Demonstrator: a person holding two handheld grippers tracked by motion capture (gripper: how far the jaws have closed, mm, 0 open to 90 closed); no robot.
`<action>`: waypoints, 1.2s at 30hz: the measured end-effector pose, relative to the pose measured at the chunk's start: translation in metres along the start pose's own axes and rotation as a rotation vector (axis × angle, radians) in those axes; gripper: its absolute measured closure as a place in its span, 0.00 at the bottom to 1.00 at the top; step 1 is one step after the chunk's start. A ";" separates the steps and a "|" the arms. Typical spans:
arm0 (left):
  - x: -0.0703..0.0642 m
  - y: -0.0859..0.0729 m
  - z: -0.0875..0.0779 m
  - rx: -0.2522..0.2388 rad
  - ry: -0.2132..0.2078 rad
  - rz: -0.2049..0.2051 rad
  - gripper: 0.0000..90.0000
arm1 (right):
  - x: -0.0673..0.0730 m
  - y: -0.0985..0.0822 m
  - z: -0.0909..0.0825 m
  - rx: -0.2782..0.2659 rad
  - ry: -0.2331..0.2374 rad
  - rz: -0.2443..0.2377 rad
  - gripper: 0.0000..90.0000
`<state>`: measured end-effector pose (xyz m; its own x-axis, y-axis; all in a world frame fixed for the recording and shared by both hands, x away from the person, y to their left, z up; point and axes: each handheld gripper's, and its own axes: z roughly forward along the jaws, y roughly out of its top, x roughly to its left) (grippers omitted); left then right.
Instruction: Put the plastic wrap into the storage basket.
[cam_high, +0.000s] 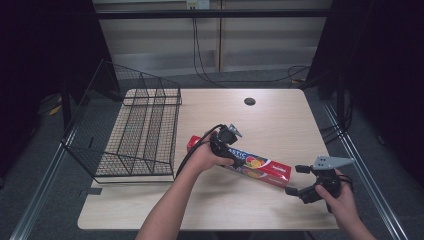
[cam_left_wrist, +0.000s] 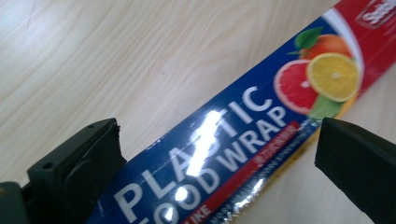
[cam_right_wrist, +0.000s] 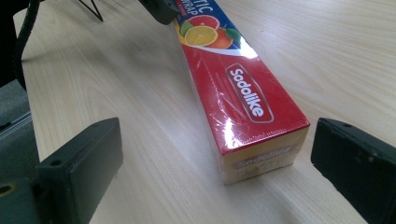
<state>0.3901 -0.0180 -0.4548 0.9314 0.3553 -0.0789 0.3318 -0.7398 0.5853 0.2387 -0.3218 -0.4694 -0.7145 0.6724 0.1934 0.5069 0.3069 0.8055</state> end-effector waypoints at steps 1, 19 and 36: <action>0.000 0.000 0.000 0.001 -0.003 -0.006 0.00 | 0.000 0.000 0.000 -0.001 0.003 0.000 0.02; -0.005 -0.003 0.002 0.050 -0.037 0.028 0.00 | 0.000 0.000 -0.001 -0.005 0.004 0.002 0.03; -0.028 -0.004 -0.014 0.097 -0.053 0.046 0.30 | -0.001 0.000 -0.001 -0.009 0.003 0.010 0.03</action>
<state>0.3605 -0.0171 -0.4432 0.9518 0.2907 -0.0976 0.2988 -0.8076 0.5084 0.2388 -0.3230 -0.4685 -0.7107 0.6734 0.2036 0.5100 0.2938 0.8085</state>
